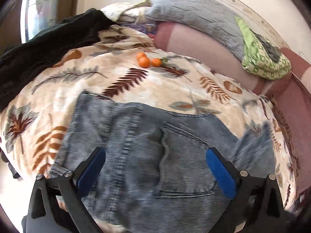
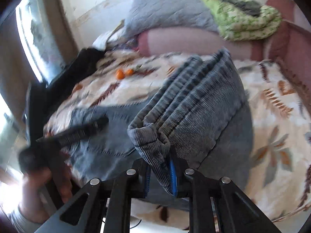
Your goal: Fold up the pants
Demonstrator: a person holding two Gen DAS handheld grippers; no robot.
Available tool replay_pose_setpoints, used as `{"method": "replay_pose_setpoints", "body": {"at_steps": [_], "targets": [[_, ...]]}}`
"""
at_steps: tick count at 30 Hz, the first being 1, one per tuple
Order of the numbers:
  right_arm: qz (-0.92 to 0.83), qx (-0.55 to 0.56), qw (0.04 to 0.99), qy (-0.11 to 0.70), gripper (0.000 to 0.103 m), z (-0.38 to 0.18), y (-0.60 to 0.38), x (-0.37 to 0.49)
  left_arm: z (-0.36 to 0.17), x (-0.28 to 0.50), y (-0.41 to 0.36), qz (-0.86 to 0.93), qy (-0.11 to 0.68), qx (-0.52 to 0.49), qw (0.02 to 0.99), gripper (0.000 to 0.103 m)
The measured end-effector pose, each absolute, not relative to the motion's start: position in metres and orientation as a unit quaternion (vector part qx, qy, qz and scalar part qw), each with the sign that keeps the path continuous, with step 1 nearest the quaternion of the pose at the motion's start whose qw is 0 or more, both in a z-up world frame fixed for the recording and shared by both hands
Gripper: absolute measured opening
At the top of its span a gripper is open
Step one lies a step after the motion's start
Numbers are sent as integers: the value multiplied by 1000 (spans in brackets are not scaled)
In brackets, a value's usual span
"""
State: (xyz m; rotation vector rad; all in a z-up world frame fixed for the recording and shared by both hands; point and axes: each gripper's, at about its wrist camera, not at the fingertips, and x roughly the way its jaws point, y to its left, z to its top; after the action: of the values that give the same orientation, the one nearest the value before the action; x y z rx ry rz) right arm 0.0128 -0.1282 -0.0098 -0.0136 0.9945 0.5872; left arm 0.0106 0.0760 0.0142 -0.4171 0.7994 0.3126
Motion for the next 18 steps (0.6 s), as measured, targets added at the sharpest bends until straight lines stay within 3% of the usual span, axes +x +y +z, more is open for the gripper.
{"method": "replay_pose_setpoints", "body": {"at_steps": [1, 4, 5, 6, 10, 14, 16, 18], "targets": [[285, -8, 815, 504, 26, -36, -119, 12, 13, 7, 85, 152, 387, -208, 886, 103], [303, 14, 829, 470, 39, -34, -129, -6, 13, 0, 89, 133, 389, -220, 885, 103], [318, 44, 819, 476, 53, -29, -138, -7, 14, 2, 84, 116, 390, -227, 885, 103], [322, 69, 817, 473, 60, -22, -151, -9, 16, 2, 77, 93, 388, -236, 886, 103], [283, 157, 829, 456, 63, -1, -215, -3, 26, 16, 32, -18, 390, -264, 882, 103], [237, 286, 801, 470, 67, -26, -269, 18, 23, 31, -11, -80, 401, -263, 874, 103], [225, 343, 743, 529, 70, -63, -278, 31, 0, 43, -31, -96, 449, -245, 854, 103], [242, 379, 731, 513, 69, -69, -290, 30, -39, 56, -47, -81, 537, -202, 815, 100]]}}
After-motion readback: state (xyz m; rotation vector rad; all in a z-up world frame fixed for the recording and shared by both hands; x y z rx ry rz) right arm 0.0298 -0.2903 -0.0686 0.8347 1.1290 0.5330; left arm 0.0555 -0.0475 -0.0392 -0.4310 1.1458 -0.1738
